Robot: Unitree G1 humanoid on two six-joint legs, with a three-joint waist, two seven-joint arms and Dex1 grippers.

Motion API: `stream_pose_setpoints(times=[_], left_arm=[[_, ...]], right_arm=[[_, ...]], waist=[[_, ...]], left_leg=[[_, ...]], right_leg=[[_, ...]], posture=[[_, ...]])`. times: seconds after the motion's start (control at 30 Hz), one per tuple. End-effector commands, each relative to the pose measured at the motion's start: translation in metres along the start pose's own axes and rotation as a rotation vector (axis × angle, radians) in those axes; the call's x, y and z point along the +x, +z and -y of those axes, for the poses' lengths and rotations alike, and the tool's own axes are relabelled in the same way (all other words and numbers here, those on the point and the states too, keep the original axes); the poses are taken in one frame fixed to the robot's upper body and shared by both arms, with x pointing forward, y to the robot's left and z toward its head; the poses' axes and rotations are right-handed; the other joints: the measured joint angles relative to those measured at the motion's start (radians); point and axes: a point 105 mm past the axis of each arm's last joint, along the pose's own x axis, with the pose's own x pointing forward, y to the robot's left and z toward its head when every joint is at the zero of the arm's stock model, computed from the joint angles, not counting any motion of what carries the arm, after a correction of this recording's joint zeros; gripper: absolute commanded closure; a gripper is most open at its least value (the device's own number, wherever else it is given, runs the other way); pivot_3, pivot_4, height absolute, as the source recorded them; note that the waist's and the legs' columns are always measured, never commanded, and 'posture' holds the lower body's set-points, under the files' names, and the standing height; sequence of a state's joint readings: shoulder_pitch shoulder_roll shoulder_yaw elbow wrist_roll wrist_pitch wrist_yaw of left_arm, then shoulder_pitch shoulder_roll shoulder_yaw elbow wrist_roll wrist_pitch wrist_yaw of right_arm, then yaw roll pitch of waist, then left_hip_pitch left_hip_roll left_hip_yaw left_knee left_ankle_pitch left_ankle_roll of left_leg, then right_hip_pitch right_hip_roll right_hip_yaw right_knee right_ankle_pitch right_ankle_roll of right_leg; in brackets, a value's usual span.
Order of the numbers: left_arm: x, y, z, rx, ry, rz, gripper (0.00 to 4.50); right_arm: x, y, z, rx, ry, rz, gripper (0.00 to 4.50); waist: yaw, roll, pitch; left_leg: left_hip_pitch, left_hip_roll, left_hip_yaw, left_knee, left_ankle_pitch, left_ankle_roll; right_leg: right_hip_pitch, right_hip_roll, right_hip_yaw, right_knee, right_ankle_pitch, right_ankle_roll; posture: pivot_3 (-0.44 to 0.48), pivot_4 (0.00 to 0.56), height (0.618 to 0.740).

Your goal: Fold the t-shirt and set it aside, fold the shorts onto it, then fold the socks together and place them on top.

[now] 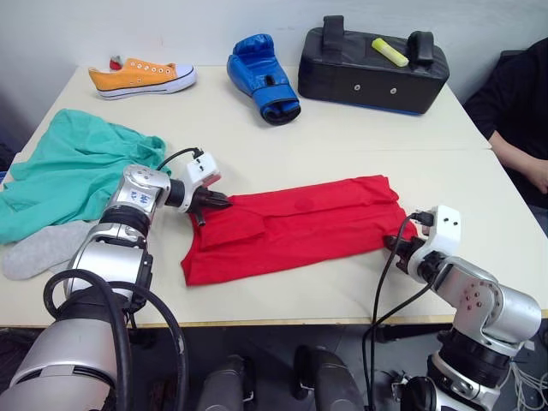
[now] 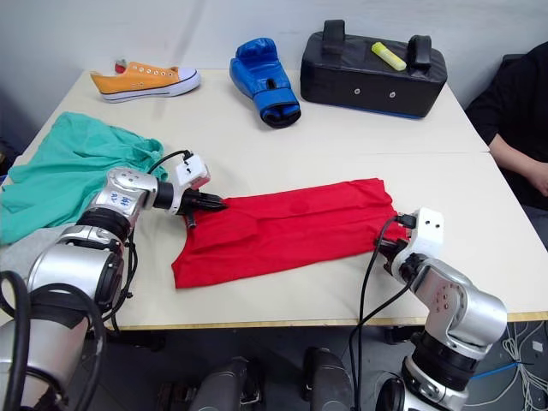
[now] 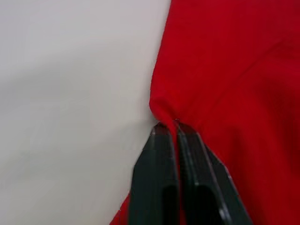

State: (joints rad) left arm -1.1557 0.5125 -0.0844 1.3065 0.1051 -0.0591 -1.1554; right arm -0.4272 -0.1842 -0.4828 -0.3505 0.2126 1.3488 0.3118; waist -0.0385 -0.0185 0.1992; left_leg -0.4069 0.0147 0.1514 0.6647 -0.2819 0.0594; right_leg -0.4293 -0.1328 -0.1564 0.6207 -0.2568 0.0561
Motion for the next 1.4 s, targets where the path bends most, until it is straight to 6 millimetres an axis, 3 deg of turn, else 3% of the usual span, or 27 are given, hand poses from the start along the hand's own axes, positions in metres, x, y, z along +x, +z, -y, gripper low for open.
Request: stream_pose_setpoints(times=[0.03,0.17,0.3,0.4,0.57,0.7,0.9,0.93,1.03,1.17,1.27,1.37,1.4], left_arm=[[-0.009,-0.009,0.009,-0.128,-0.067,0.099,4.46],[-0.024,-0.032,0.025,-0.197,-0.096,0.13,4.46],[-0.036,-0.032,0.046,-0.311,-0.025,0.207,4.46],[-0.042,-0.027,0.083,-0.386,0.008,0.263,4.46],[-0.037,-0.025,0.136,-0.427,0.07,0.269,4.46],[-0.035,-0.023,0.139,-0.507,0.177,0.316,4.46],[-0.032,-0.032,0.138,-0.545,0.19,0.258,4.46],[-0.033,-0.033,0.136,-0.551,0.181,0.252,4.49],[-0.04,-0.034,0.13,-0.536,0.121,0.239,3.85],[-0.056,-0.024,0.119,-0.493,-0.02,0.251,2.55],[-0.067,-0.003,0.094,-0.434,-0.125,0.268,1.6],[-0.062,0.012,0.064,-0.369,-0.155,0.257,0.61],[-0.058,0.015,0.055,-0.352,-0.157,0.25,0.3]], right_arm=[[0.02,0.02,-0.007,-0.099,0.037,0.018,4.49],[0.053,0.048,-0.009,-0.208,0.057,0.018,4.49],[0.082,0.074,-0.016,-0.306,0.077,0.019,4.49],[0.1,0.089,-0.032,-0.387,0.103,0.028,4.49],[0.114,0.091,-0.06,-0.49,0.166,0.032,4.49],[0.118,0.094,-0.08,-0.513,0.199,0.067,4.49],[0.116,0.107,-0.079,-0.562,0.181,0.116,4.49],[0.113,0.111,-0.078,-0.572,0.188,0.126,4.3],[0.104,0.121,-0.073,-0.563,0.225,0.139,3.55],[0.076,0.121,-0.056,-0.512,0.263,0.13,2.1],[0.026,0.094,-0.047,-0.451,0.318,0.077,1.07],[-0.016,0.055,-0.047,-0.411,0.381,-0.02,0.02],[-0.026,0.044,-0.049,-0.405,0.404,-0.049,0.0]], waist=[[-0.008,0.0,0.0],[-0.022,0.001,0.0],[-0.044,0.002,0.001],[-0.051,0.004,0.003],[-0.037,0.005,0.003],[-0.021,0.005,0.003],[-0.014,0.005,0.003],[-0.014,0.005,0.003],[-0.013,0.006,0.004],[-0.005,0.007,0.004],[0.028,0.008,0.005],[0.041,0.01,0.005],[0.04,0.01,0.005]], left_leg=[[0.0,0.0,0.0,0.0,0.0,0.0],[0.0,0.0,0.0,-0.002,0.001,-0.002],[0.002,0.001,0.003,-0.002,0.003,-0.004],[0.002,0.001,0.003,-0.003,0.004,-0.004],[0.002,0.001,0.003,-0.003,0.005,-0.005],[0.003,0.0,0.001,-0.003,0.005,-0.006],[0.002,0.0,0.0,-0.002,0.005,-0.007],[0.002,0.0,0.0,-0.002,0.005,-0.007],[0.002,0.001,-0.001,-0.002,0.005,-0.007],[0.001,0.001,-0.002,-0.003,0.005,-0.007],[0.0,0.001,-0.006,-0.003,0.004,-0.01],[-0.002,0.001,-0.007,-0.003,0.002,-0.012],[-0.002,0.001,-0.007,-0.003,0.001,-0.014]], right_leg=[[0.0,0.0,0.0,0.0,0.0,0.0],[-0.001,0.0,0.0,0.004,-0.001,-0.001],[-0.001,0.001,0.002,0.005,-0.001,0.0],[-0.001,0.001,0.004,0.005,-0.002,0.0],[0.0,0.002,0.006,0.005,-0.003,0.001],[0.001,0.002,0.006,0.005,-0.003,0.001],[0.001,0.002,0.005,0.005,-0.002,0.0],[0.001,0.002,0.005,0.006,-0.002,0.0],[0.0,0.002,0.004,0.006,-0.003,0.0],[0.001,0.002,0.003,0.005,-0.003,0.0],[0.0,0.001,0.001,0.004,-0.004,-0.002],[-0.001,0.001,0.0,0.0,-0.005,-0.003],[-0.001,0.001,0.0,0.0,-0.005,-0.003]], posture=[[0.0,0.15,0.74],[0.0,0.15,0.74],[0.0,0.15,0.74],[0.0,0.15,0.74],[0.0,0.15,0.74],[0.0,0.15,0.74],[0.0,0.15,0.74],[0.0,0.15,0.74],[0.0,0.15,0.74],[0.0,0.15,0.74],[0.0,0.15,0.74],[0.0,0.15,0.74],[0.0,0.15,0.74]])
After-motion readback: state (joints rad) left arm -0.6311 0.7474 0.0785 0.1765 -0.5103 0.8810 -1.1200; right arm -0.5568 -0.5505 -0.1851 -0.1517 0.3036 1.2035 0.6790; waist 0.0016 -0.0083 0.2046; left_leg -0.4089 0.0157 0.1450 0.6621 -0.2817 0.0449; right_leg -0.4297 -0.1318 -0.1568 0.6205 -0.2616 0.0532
